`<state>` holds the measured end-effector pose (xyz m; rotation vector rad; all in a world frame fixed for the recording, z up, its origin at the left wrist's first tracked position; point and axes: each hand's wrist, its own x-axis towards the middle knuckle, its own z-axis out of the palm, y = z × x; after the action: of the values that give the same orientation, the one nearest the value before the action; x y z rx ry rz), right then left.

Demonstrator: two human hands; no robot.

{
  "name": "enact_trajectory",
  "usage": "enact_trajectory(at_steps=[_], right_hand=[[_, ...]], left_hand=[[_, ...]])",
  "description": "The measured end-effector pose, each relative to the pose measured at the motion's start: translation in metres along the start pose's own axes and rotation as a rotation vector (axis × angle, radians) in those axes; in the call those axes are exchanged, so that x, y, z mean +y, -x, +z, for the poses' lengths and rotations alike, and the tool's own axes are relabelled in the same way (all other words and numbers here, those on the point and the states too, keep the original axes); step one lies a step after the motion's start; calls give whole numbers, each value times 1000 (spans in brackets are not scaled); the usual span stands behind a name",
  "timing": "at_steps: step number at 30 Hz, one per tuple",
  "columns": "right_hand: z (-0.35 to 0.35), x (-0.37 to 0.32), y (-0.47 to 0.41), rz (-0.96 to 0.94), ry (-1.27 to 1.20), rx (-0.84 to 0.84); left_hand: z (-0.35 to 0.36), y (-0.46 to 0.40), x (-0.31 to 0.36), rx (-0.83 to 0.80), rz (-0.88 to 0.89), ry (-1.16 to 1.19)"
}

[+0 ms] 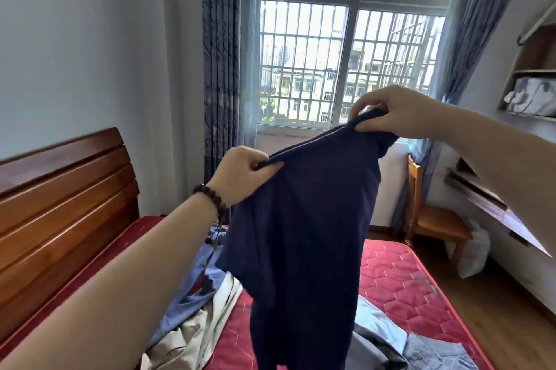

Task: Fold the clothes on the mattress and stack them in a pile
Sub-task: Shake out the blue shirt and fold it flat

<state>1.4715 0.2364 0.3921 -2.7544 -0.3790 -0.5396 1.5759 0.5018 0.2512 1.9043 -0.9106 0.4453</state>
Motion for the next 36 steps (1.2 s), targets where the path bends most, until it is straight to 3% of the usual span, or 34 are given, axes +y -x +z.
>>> enact_trajectory(at_steps=[3,5,7,9,10,14,17,22,31,36], right_hand=[[0,3,-4,-13,-43,87],[6,1,-5,-4,97,-62],[10,1,-10,-22,224,-100],[10,3,-16,-40,127,117],[13,3,-19,-39,96,180],[36,1,-23,-3,160,-7],[35,-6,-31,-27,122,-7],[36,-13,-43,-50,148,-42],[34,3,-36,37,238,30],[23,24,-21,124,266,87]], left_hand=[[1,1,8,-110,112,-106],[5,5,3,-229,105,-247],[-1,2,-2,-144,102,-273],[-10,-1,-6,90,126,-187],[-11,0,-7,124,139,-171],[9,30,-25,-55,61,-241],[18,47,-41,8,26,-218],[37,75,-55,-26,-6,-265],[69,119,-91,-210,-97,-378],[44,118,-90,-139,-59,-302]])
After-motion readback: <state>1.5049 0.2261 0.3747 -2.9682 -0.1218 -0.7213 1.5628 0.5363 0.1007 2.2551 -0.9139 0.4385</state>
